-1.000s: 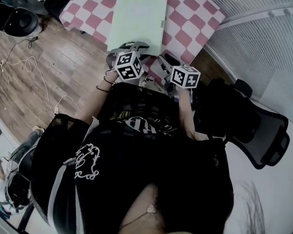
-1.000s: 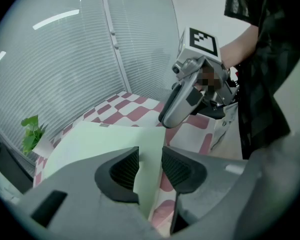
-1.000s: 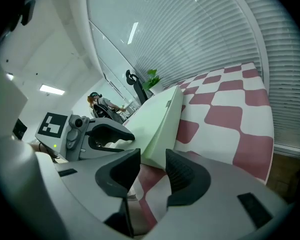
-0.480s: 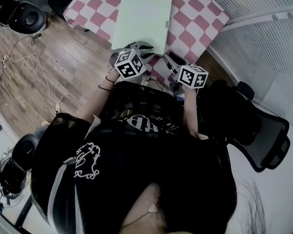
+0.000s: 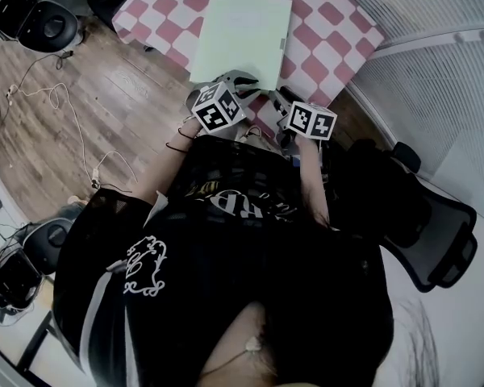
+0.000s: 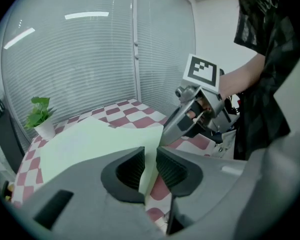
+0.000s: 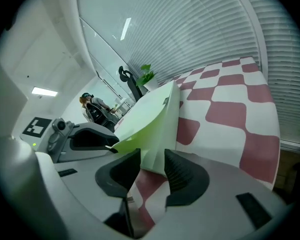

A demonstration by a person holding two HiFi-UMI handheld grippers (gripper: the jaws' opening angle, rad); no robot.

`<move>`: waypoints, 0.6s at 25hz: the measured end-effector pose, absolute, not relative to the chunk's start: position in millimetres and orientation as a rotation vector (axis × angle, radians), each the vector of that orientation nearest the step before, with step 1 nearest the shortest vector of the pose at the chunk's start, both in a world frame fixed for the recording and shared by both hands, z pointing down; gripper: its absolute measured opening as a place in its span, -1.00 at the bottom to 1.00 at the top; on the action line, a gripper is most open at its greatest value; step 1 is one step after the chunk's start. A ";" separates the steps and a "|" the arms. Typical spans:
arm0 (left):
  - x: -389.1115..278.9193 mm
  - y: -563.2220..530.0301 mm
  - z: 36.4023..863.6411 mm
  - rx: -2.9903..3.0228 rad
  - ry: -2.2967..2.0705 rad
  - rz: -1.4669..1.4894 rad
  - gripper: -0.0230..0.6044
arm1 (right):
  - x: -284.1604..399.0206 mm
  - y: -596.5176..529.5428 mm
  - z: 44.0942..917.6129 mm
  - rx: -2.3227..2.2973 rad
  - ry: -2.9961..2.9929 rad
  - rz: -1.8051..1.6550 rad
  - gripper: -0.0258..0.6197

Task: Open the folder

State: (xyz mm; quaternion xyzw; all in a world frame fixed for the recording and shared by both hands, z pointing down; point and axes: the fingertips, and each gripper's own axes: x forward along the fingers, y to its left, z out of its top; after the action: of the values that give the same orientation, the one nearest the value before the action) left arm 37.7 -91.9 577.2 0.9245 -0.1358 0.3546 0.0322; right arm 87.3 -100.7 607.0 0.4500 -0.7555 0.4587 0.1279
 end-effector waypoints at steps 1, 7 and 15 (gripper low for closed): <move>37.6 -91.9 575.9 2.847 -0.426 1.088 -0.67 | 83.5 -102.7 610.0 1.319 -2.182 1.321 -0.54; 29.4 -99.3 561.7 2.814 -0.536 0.961 -0.76 | 76.0 -108.5 611.0 1.336 -2.169 1.196 -0.54; 20.0 -107.0 543.2 2.777 -0.586 0.877 -0.82 | 73.7 -108.6 607.7 1.332 -2.184 1.134 -0.54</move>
State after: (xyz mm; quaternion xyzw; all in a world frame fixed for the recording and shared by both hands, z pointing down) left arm 20.0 -107.0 543.2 0.9315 -0.1965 0.2940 0.0853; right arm 73.7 -108.6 607.7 0.4689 -0.7691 0.3992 0.1708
